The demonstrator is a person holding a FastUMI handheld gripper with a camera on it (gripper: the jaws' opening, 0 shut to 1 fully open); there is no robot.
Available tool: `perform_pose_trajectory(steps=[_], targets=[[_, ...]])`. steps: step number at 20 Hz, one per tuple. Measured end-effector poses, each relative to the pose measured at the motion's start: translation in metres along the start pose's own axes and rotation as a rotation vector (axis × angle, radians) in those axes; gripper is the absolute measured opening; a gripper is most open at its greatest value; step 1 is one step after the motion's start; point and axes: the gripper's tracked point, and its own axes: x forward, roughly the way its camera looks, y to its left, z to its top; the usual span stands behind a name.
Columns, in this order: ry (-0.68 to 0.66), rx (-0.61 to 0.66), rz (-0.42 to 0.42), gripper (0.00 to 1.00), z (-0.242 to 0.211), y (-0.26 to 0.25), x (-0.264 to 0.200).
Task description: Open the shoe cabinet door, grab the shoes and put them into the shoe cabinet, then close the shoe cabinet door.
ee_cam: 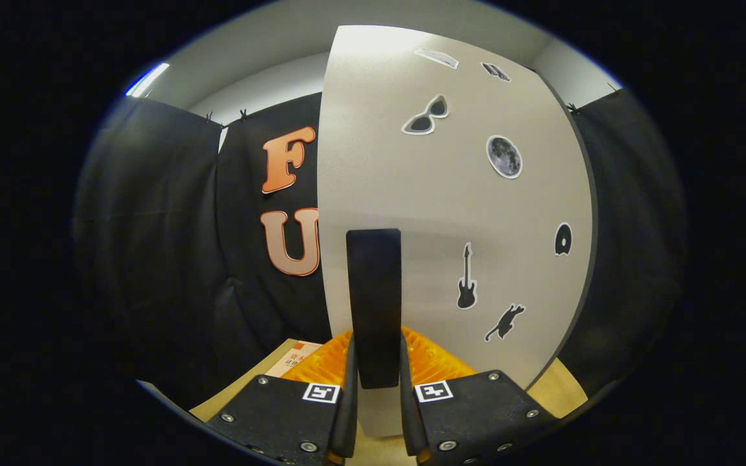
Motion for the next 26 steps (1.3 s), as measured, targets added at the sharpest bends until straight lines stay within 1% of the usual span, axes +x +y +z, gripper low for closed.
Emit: perform_pose_trajectory(steps=[3, 8, 14, 16, 18, 20, 26], targets=[[-0.005, 0.005, 0.024, 0.28, -0.002, -0.009, -0.021], [-0.013, 0.025, 0.098, 0.27, 0.000, -0.031, -0.064], [-0.029, 0.044, 0.132, 0.27, -0.004, -0.075, -0.101], [-0.038, 0.053, 0.117, 0.26, -0.007, -0.094, -0.111], [-0.040, 0.081, 0.094, 0.22, -0.008, -0.111, -0.122], [-0.042, 0.099, 0.072, 0.20, -0.010, -0.127, -0.128], [-0.048, 0.072, -0.035, 0.19, -0.012, -0.172, -0.134]])
